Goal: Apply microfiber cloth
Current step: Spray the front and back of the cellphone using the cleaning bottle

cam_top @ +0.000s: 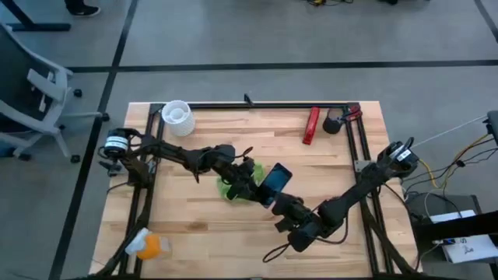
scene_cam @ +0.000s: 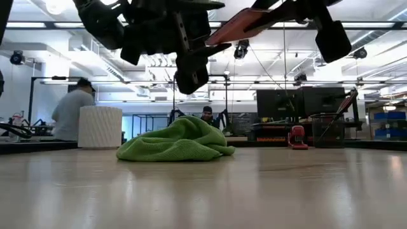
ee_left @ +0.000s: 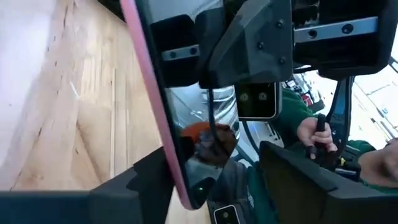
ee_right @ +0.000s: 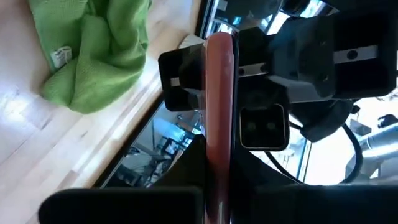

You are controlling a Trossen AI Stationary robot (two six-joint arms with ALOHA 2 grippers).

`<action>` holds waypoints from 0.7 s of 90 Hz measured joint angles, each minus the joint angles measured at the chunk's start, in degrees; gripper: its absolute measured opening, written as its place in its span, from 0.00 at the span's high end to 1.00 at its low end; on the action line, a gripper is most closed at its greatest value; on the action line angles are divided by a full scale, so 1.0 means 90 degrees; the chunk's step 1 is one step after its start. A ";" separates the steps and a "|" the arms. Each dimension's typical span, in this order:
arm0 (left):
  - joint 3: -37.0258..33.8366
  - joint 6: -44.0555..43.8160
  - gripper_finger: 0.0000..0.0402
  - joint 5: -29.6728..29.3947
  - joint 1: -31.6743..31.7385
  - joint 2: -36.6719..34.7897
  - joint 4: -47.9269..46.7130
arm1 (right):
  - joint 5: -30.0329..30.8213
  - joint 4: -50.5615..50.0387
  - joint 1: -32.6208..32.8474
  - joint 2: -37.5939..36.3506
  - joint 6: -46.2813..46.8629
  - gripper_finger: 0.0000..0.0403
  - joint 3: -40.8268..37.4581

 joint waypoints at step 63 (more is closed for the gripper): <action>-0.0032 0.0520 0.92 -0.0388 -0.0005 0.0020 0.0058 | -0.0849 0.0105 -0.0126 -0.0012 0.0449 0.69 0.0000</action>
